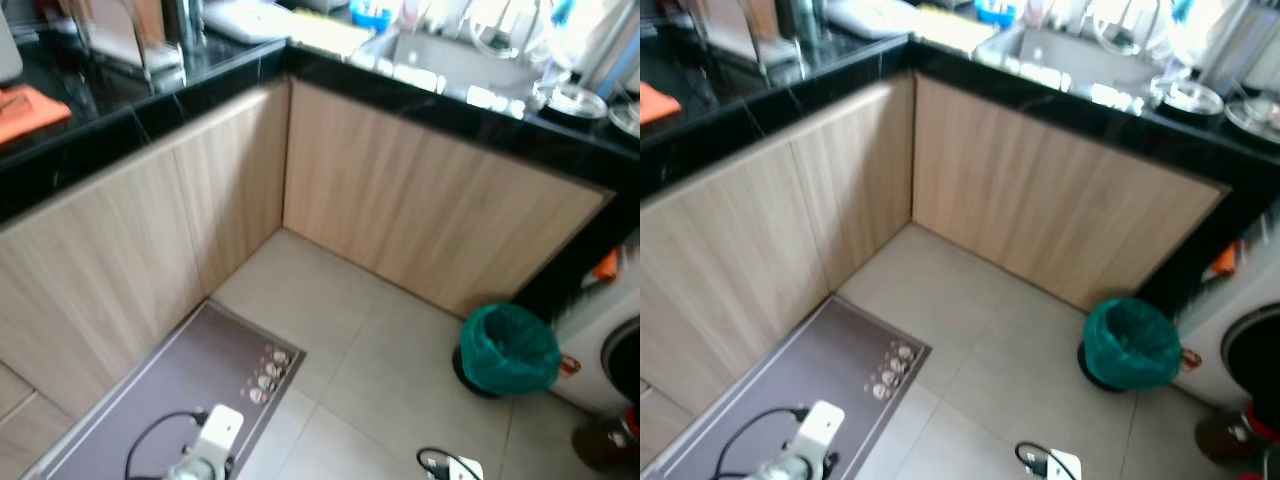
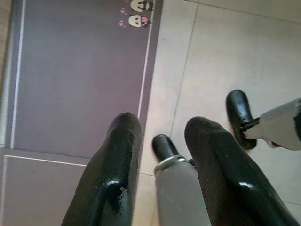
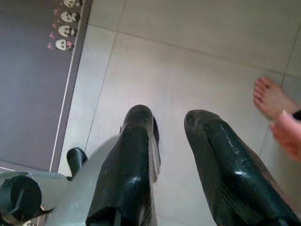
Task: Kitchen organization
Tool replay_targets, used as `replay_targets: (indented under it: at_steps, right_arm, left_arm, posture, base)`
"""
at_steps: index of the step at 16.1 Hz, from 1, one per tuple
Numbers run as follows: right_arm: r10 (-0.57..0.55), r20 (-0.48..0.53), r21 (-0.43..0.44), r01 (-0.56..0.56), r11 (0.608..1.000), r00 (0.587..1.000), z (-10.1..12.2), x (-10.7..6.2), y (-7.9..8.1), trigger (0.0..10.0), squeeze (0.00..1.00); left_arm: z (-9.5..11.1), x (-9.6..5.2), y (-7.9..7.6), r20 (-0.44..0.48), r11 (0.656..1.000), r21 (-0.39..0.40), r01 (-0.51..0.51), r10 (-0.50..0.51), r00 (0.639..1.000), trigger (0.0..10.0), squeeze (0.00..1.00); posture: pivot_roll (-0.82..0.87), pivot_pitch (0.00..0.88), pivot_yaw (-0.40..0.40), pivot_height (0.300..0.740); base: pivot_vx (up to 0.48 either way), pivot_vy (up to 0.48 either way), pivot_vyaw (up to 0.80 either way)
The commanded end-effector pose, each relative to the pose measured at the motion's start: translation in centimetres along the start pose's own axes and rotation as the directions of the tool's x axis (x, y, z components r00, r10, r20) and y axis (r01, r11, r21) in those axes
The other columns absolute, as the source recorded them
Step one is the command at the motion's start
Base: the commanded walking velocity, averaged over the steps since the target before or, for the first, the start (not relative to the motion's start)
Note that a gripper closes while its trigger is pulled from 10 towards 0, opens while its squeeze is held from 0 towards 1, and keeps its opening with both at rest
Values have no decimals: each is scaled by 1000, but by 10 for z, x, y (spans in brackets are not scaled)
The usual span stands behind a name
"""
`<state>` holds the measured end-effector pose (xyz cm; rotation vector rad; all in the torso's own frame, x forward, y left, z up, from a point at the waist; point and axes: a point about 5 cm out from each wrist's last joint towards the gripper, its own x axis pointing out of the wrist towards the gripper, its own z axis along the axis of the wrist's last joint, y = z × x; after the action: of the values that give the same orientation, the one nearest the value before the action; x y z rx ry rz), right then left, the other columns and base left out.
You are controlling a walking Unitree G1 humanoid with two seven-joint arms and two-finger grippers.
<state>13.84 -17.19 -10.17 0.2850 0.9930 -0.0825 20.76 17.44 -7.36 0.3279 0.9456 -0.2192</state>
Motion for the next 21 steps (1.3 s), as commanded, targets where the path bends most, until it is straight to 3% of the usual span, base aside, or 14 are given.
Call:
replay_targets:
  at_steps: [1, 21]
  right_arm:
    - [-18, 20, -1, 18, 1000, 1000, 4, -1, -5, 10000, 0]
    - [-37, 38, 15, 36, 999, 999, 7, 0, -5, 10000, 0]
  left_arm:
    - [-8, -1, 0, -28, 1000, 2, 6, -6, 1000, 10000, 0]
    - [6, 1, 1, 15, 1000, -9, 27, -26, 1000, 10000, 0]
  posture:
    - [94, 26, -138, 740]
    - [100, 31, -133, 740]
  base:
    - [304, 0, 0]
    - [330, 0, -162]
